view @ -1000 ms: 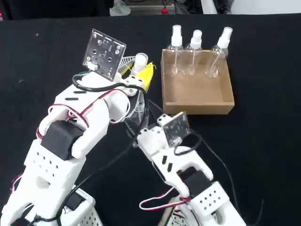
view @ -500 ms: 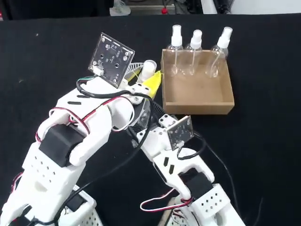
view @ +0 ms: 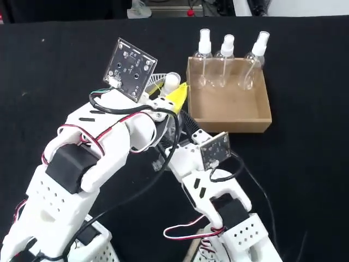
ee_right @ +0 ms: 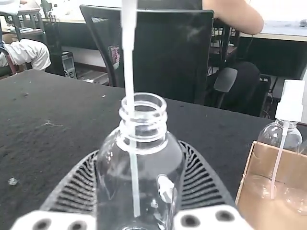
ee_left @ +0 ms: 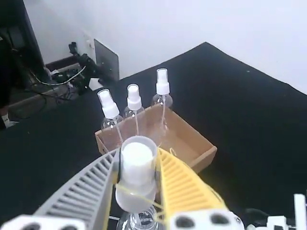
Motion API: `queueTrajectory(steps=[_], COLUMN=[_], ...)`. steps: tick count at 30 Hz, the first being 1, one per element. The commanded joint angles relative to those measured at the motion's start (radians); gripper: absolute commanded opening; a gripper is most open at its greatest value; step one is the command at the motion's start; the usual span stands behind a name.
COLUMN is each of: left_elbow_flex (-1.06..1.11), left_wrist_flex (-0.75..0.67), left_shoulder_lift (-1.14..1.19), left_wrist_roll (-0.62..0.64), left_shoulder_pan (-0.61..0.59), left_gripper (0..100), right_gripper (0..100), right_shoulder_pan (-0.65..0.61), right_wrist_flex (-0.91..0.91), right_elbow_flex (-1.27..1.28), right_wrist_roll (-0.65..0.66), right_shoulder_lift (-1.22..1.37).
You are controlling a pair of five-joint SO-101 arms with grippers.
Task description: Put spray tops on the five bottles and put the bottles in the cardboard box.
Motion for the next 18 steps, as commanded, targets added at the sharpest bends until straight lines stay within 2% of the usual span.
queueTrajectory(steps=[1, 8, 14, 18], left_elbow_flex=[-0.058, -0.062, -0.050, -0.021], left_wrist_flex=[-0.003, -0.023, -0.020, -0.029], left_shoulder_lift=[0.031, 0.114, 0.038, -0.025], left_wrist_roll=[-0.012, -0.012, -0.011, -0.011], left_shoulder_pan=[0.005, 0.012, 0.005, 0.004], left_gripper=[3, 3, 20, 22], right_gripper=[1.1, 1.1, 1.1, 1.1], right_shoulder_pan=[0.026, 0.025, 0.025, 0.025], right_wrist_flex=[-0.020, -0.020, -0.020, -0.020], right_elbow_flex=[-0.019, -0.018, -0.016, -0.016], right_wrist_roll=[-0.005, -0.003, -0.003, -0.003], right_shoulder_lift=[-0.030, -0.030, -0.030, -0.030])
